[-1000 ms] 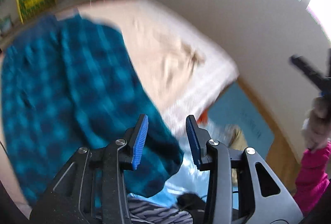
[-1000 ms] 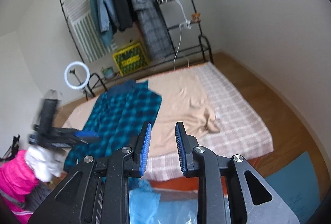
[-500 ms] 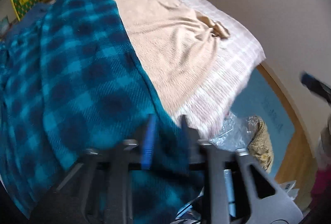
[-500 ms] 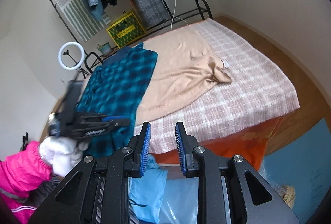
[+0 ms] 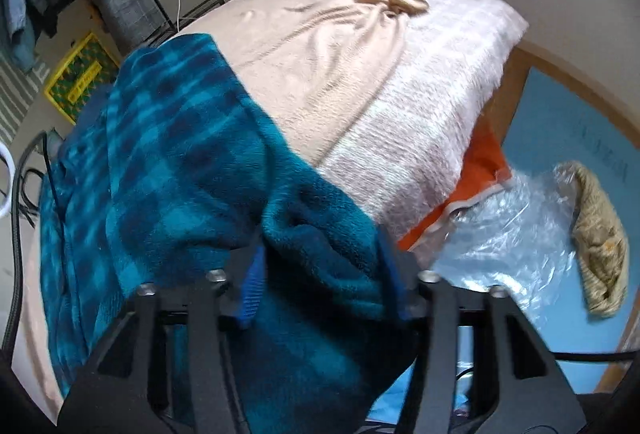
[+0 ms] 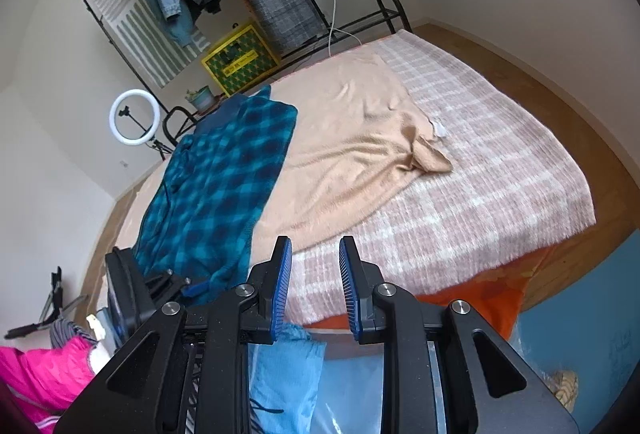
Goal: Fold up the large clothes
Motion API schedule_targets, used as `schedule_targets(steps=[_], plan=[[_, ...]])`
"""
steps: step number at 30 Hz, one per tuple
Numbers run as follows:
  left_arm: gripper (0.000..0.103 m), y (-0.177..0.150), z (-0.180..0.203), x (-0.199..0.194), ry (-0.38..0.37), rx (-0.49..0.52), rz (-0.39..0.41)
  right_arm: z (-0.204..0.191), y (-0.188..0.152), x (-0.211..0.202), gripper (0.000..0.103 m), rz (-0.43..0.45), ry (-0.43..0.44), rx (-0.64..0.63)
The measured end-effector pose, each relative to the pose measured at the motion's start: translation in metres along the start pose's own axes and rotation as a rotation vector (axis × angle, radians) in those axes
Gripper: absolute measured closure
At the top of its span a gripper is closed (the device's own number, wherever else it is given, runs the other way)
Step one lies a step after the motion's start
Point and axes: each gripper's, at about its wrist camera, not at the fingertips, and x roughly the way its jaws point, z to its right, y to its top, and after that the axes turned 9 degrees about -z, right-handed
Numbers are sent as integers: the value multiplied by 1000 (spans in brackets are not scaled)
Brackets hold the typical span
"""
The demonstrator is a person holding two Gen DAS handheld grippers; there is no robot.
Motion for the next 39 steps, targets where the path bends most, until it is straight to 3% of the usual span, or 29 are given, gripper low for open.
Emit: schedule_targets(steps=[2, 4, 7, 11, 15, 19, 28, 29, 30, 32, 39], plan=[[77, 0, -15, -3, -81, -46, 4, -1, 8, 7, 80, -5, 17, -2], [86, 0, -33, -9, -171, -126, 8, -5, 19, 17, 80, -14, 34, -7], [89, -7, -70, -21, -359, -324, 42, -13, 37, 39, 80, -41, 79, -17], [89, -15, -90, -33, -477, -433, 91, -23, 61, 78, 79, -80, 99, -13], [89, -23, -102, -36, -551, -520, 111, -37, 87, 126, 58, -131, 151, 5], [90, -33, -111, -44, -591, -583, 144, -40, 115, 180, 55, -169, 200, 94], [90, -52, -129, -60, -628, -631, 212, -43, 150, 254, 55, -197, 179, 204], [90, -55, -131, -61, -633, -637, 218, -43, 152, 261, 59, -201, 204, 225], [90, -57, -134, -61, -637, -643, 223, -44, 152, 264, 76, -203, 226, 240], [90, -62, -137, -62, -653, -659, 230, -48, 154, 269, 97, -221, 243, 253], [90, -91, -148, -66, -698, -735, 268, -108, 173, 249, 98, -201, 67, 78]])
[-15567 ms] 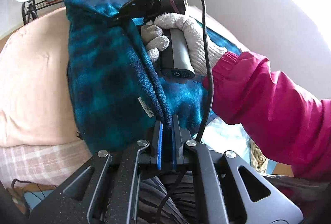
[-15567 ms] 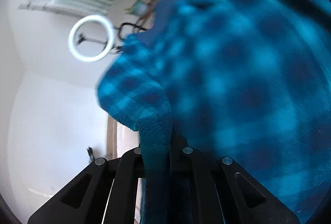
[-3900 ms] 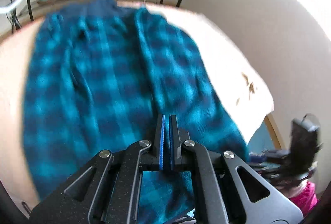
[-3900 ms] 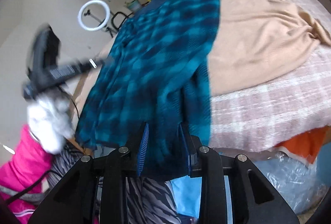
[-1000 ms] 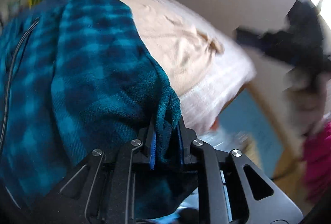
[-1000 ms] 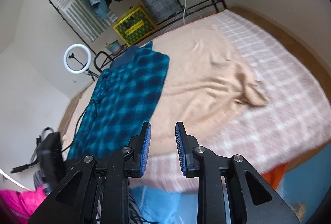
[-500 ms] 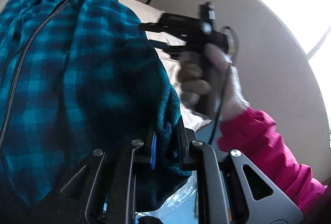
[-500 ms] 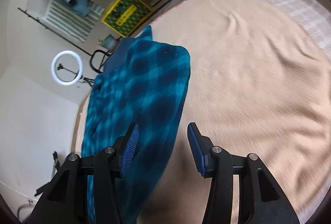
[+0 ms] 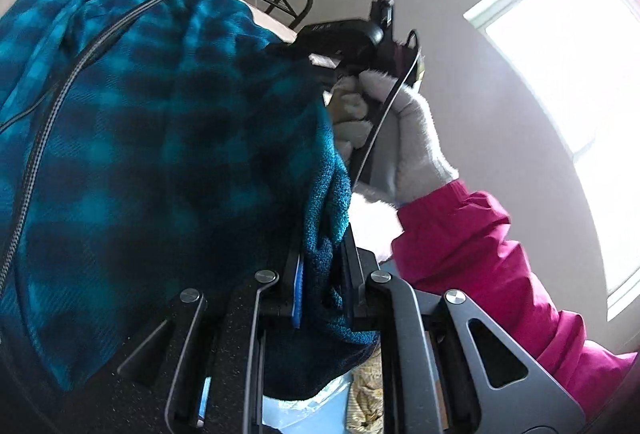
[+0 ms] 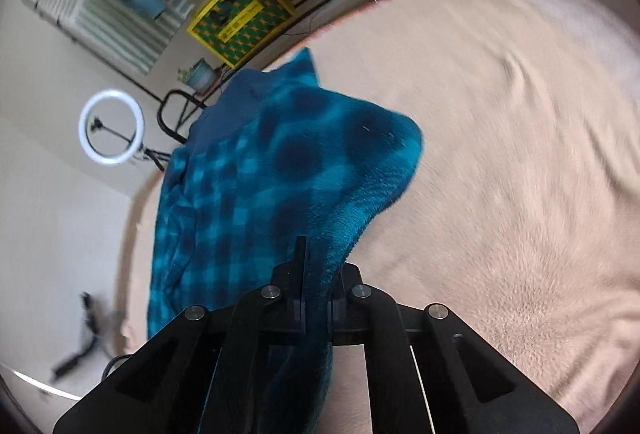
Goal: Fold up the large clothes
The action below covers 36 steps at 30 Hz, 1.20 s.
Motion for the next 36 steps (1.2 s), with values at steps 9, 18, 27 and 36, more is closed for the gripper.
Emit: schedule_targets(steps=[9, 18, 27, 36], plan=[[91, -29, -44, -36, -57, -139, 59, -136, -14, 8, 99, 46, -273, -373], [91, -51, -95, -56, -63, -268, 89, -225, -50, 109, 99, -58, -498, -677], [91, -69, -97, -60, -23, -268, 88, -235, -66, 154, 99, -148, -506, -752], [91, -69, -88, -60, 10, -269, 86, -224, -49, 116, 94, -186, -261, -612]])
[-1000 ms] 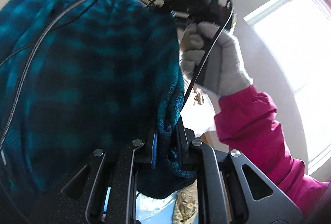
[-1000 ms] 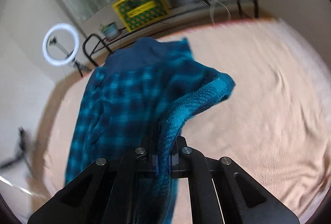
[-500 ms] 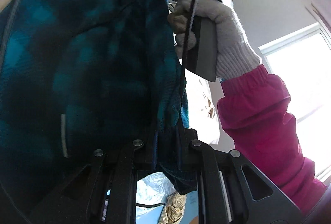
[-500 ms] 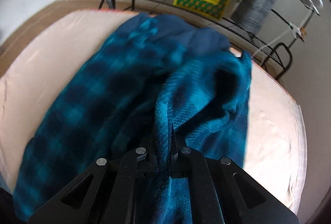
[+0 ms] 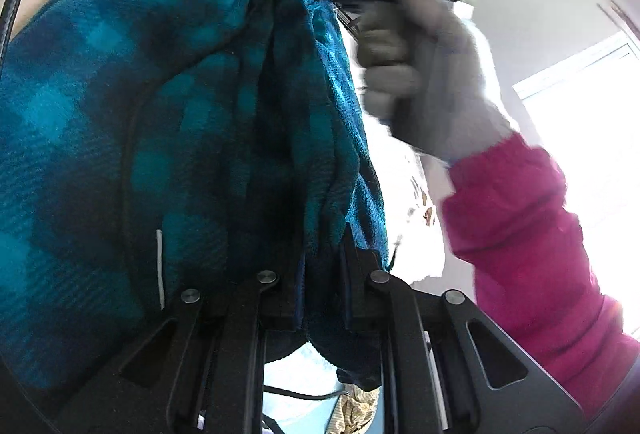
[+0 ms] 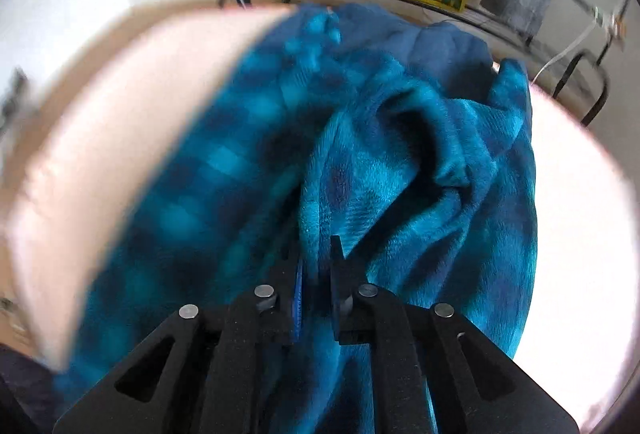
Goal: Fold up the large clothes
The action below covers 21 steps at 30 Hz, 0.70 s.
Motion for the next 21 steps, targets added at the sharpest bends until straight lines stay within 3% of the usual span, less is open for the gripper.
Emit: schedule_targets(steps=[3, 6, 9, 11, 13, 16, 21], plan=[[91, -3, 1, -5, 9, -5, 4, 14, -19, -52, 93, 84, 98, 54], [90, 4, 12, -10, 22, 3, 16, 26, -52, -109, 93, 157, 143, 81], [75, -4, 27, -36, 61, 59, 49, 35, -85, -157, 93, 221, 155, 100], [55, -12, 42, -56, 99, 123, 80, 40, -116, -193, 93, 271, 153, 120], [47, -18, 55, -72, 129, 166, 95, 43, -140, -218, 93, 303, 145, 132], [47, -32, 68, -108, 166, 233, 104, 46, -181, -255, 93, 342, 112, 146], [47, -34, 83, -190, 215, 262, 210, 49, -228, -295, 93, 393, 88, 158]])
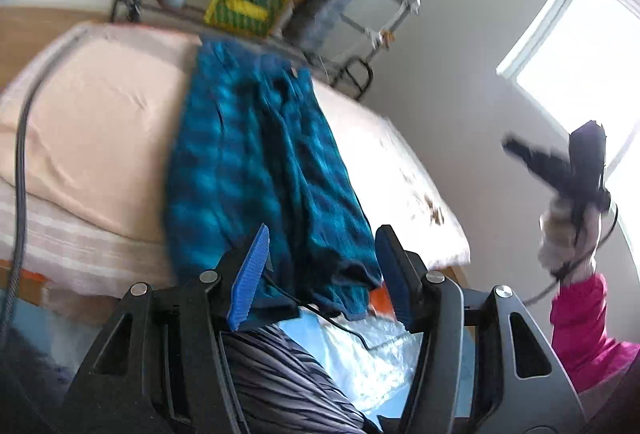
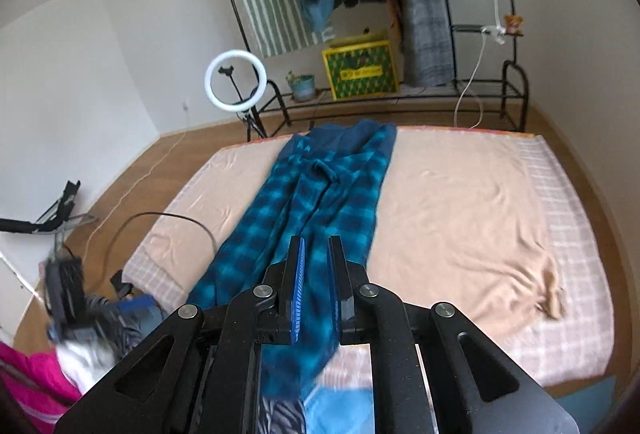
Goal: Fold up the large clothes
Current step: 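Release the shirt and lift both tools away from the folded strip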
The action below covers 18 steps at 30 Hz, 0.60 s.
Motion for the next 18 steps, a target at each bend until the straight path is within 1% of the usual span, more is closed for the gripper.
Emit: schedule_targets(steps=[2, 3, 5, 7, 8, 9, 12, 15, 16, 18], plan=[[47, 10, -3, -39, 27, -6, 65, 0, -11, -24, 93, 28, -9, 4], [47, 15, -3, -50, 33, -9, 96, 0, -15, -34, 93, 38, -14, 7], [47, 27, 1, -85, 61, 7, 166, -1, -20, -53, 92, 67, -24, 8], [47, 35, 8, -105, 83, 27, 202, -1, -21, -63, 87, 85, -21, 12], [47, 39, 11, -115, 85, 28, 223, -1, -21, -67, 82, 97, -15, 19], [47, 40, 14, -126, 81, 28, 243, 0, -22, -70, 81, 105, -11, 27], [47, 48, 17, -147, 96, 21, 288, -5, -23, -74, 81, 117, -13, 18], [47, 58, 16, -176, 87, 12, 343, -6, -27, -84, 81, 130, -17, 17], [47, 62, 16, -188, 97, 18, 360, -5, -28, -88, 81, 135, -16, 20], [47, 69, 13, -210, 139, 20, 419, -5, -26, -102, 81, 161, -38, 17]])
